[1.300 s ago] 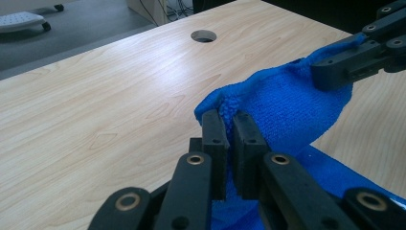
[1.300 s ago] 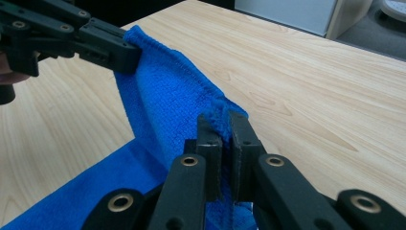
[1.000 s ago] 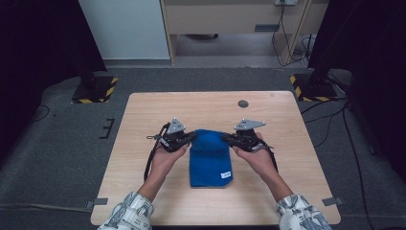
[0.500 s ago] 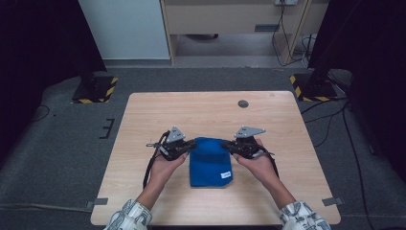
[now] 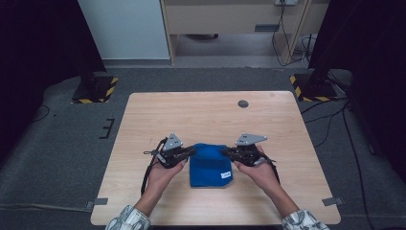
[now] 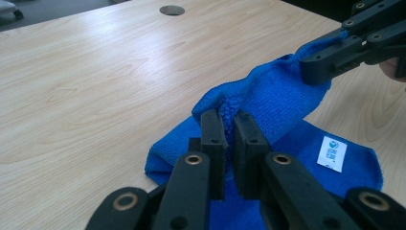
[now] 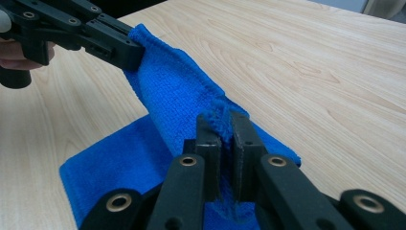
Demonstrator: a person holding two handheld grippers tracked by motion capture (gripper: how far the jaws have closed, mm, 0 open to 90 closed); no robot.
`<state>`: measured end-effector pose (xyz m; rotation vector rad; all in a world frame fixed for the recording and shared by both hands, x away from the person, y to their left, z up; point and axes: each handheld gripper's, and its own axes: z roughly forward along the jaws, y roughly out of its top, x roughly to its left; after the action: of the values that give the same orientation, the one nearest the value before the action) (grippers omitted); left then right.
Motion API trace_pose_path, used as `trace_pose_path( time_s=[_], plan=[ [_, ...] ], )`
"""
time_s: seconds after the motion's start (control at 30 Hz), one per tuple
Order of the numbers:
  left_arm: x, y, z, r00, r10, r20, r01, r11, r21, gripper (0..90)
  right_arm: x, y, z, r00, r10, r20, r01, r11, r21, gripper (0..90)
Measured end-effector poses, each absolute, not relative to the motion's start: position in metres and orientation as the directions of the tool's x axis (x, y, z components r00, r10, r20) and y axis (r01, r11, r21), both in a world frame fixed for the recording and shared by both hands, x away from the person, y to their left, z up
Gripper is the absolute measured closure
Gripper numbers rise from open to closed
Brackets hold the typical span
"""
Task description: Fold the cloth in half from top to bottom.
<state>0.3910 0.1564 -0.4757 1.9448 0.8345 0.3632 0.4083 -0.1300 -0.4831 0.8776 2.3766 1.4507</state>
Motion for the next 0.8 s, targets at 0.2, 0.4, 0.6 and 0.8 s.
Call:
trace_pose_path(
  time_s=[0.2, 0.4, 0.6, 0.8],
  plan=[
    [0.383, 0.156, -0.483, 0.727, 0.682, -0.078, 0.400, -0.328, 0.856, 83.5, 0.400, -0.131, -0.488, -0.800, 0.588, 0.118, 0.372, 0.332, 0.867, 84.2],
    [0.378, 0.156, -0.486, 0.729, 0.679, -0.084, 0.404, -0.329, 0.854, 82.4, 0.395, -0.131, -0.491, -0.805, 0.583, 0.109, 0.364, 0.341, 0.867, 83.8],
    [0.371, 0.157, -0.491, 0.734, 0.673, -0.089, 0.408, -0.332, 0.850, 80.1, 0.394, -0.132, -0.495, -0.806, 0.581, 0.115, 0.372, 0.344, 0.862, 83.9],
    [0.365, 0.158, -0.494, 0.726, 0.680, -0.099, 0.419, -0.324, 0.848, 69.6, 0.389, -0.132, -0.498, -0.817, 0.565, 0.115, 0.365, 0.352, 0.862, 84.3]
  ],
)
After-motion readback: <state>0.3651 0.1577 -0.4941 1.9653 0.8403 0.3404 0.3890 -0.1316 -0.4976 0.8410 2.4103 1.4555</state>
